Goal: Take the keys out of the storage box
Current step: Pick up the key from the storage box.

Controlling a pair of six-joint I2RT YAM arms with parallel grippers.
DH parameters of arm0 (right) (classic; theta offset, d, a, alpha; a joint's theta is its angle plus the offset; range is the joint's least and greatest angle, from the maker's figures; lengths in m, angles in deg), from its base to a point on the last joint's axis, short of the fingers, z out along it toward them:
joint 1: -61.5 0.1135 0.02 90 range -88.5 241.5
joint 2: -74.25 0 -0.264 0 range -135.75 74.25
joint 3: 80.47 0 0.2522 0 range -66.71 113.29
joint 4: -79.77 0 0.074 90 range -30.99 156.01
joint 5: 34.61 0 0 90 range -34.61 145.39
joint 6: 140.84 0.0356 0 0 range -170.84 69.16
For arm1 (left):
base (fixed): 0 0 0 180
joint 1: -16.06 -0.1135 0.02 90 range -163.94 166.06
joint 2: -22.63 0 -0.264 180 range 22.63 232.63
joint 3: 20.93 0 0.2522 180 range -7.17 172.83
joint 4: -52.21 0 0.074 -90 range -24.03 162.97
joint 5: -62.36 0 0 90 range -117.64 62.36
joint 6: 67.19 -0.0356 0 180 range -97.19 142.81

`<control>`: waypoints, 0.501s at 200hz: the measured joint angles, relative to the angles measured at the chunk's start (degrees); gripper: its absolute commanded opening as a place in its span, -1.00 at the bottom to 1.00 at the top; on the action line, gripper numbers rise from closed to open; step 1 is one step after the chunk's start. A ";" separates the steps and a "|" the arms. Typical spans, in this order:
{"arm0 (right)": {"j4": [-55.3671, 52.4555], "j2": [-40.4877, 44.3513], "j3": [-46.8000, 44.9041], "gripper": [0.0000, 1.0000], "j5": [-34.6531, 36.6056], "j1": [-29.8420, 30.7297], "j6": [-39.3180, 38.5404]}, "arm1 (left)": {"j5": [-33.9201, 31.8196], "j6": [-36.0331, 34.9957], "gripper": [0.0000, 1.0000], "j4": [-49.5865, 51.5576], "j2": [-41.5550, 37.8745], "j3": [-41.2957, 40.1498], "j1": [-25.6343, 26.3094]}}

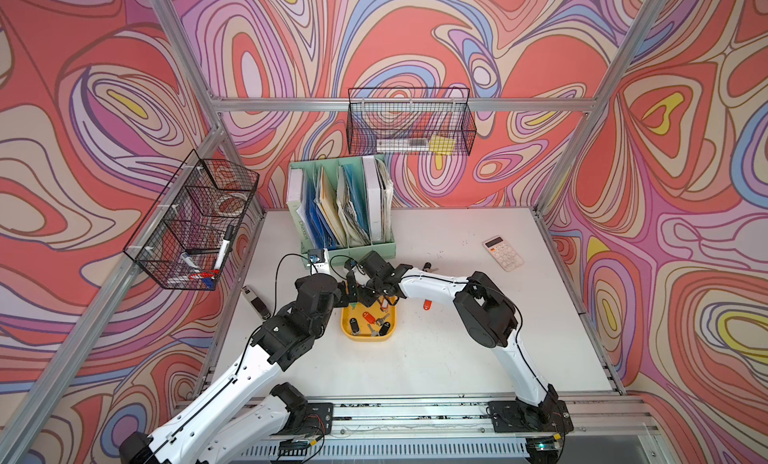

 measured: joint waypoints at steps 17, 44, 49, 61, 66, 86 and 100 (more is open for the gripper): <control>-0.02 -0.20 0.44 -0.47 -0.02 0.00 -0.17 | 0.09 0.00 0.98 -0.33 0.35 0.00 0.00; -0.02 -0.24 0.55 -0.72 -0.31 0.00 -0.24 | 0.09 -0.02 0.98 -0.52 0.72 0.00 0.00; -0.02 -0.24 0.55 -0.75 -0.39 0.00 -0.09 | 0.11 -0.02 0.98 -0.66 0.79 0.00 0.00; -0.02 -0.24 0.55 -0.81 -0.63 0.00 -0.17 | 0.11 -0.02 0.98 -0.96 0.90 0.00 0.00; 0.00 -0.24 0.55 -0.83 -0.68 0.00 -0.17 | 0.11 -0.02 0.98 -1.09 0.94 0.00 0.00; 0.07 -0.24 0.55 -0.94 -0.68 0.00 0.02 | 0.24 0.00 0.98 -1.62 0.94 0.00 0.00; 0.13 -0.15 0.44 -1.00 -0.61 0.00 0.20 | 0.48 0.00 0.98 -1.84 0.94 0.00 0.00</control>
